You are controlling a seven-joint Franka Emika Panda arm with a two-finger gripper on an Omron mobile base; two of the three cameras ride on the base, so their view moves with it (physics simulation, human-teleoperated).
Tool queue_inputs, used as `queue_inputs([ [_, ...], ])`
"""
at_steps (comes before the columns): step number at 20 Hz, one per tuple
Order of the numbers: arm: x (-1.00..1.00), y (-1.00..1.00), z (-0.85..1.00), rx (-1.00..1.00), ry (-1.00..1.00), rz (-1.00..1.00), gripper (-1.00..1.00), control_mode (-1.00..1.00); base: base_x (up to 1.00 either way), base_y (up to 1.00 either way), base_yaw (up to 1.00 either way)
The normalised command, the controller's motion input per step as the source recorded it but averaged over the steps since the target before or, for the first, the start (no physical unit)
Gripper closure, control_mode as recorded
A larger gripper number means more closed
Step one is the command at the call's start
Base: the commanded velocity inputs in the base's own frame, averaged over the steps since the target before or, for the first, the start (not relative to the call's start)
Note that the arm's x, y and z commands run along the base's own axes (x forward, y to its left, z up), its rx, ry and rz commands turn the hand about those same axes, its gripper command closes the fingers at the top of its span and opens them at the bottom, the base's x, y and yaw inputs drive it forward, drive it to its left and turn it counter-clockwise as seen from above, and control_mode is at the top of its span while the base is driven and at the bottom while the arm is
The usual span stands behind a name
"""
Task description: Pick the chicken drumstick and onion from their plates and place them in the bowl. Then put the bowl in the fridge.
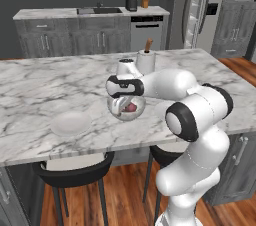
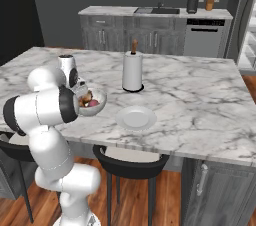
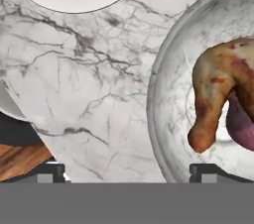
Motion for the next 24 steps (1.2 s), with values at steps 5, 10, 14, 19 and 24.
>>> queue_inputs([
  [5, 0.15, 0.10, -0.17, -0.02, -0.11, -0.09, -1.00, -1.00, 0.00, 0.00, 0.00],
  [10, 0.28, 0.06, -0.18, -0.04, -0.06, -0.05, -1.00, -1.00, 0.00, 0.00, 0.00],
  [14, 0.36, 0.01, -0.17, -0.05, 0.00, -0.02, -1.00, -1.00, 0.00, 0.00, 0.00],
  [19, 0.37, 0.00, -0.12, -0.04, 0.00, 0.00, -1.00, -1.00, 0.00, 0.00, 0.00],
  [24, 0.20, 0.00, -0.11, 0.00, 0.00, 0.00, -1.00, -1.00, 0.00, 0.00, 0.00],
])
